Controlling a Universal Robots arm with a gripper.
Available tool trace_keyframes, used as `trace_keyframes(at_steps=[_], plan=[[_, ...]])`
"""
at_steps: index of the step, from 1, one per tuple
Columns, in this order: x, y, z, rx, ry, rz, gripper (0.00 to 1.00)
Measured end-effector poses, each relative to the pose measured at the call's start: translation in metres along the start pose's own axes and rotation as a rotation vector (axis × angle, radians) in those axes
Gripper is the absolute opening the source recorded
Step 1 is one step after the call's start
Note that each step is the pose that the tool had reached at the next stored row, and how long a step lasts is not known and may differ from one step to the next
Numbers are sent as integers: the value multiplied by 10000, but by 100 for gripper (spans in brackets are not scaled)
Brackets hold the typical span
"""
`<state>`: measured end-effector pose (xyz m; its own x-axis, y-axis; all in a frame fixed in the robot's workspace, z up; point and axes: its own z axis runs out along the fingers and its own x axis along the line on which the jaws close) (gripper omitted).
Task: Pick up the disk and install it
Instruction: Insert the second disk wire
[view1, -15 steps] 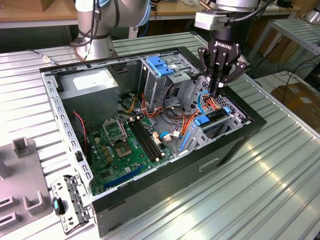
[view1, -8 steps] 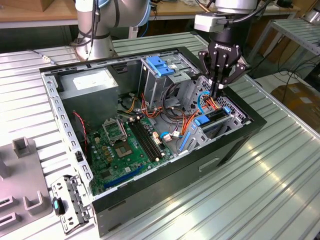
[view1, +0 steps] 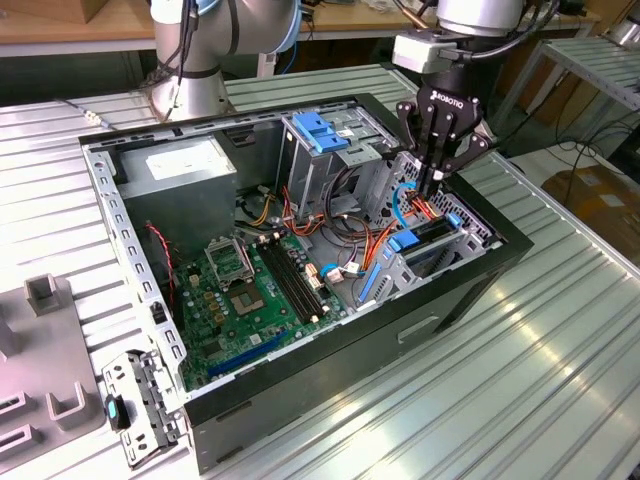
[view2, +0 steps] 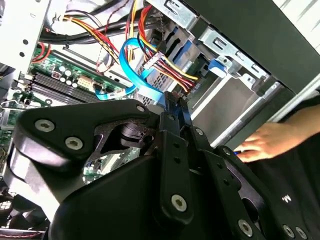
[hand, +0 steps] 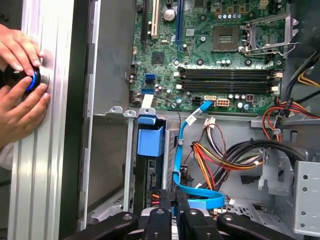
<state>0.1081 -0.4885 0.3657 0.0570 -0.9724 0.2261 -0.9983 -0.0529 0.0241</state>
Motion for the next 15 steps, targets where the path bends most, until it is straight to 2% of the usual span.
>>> trace_keyframes(at_steps=[1, 2, 6, 8, 9, 10, 12, 15], plan=[[27, 5, 14, 10, -61, -26, 16], [68, 12, 30, 26, -92, -68, 16], [139, 26, 58, 87, -138, -158, 16], [155, 47, 71, 192, -161, -163, 16], [158, 67, 78, 297, -167, -153, 16], [159, 81, 83, 359, -173, -147, 16], [160, 114, 90, 435, -180, -143, 16], [159, 178, 97, 484, -179, -144, 16]])
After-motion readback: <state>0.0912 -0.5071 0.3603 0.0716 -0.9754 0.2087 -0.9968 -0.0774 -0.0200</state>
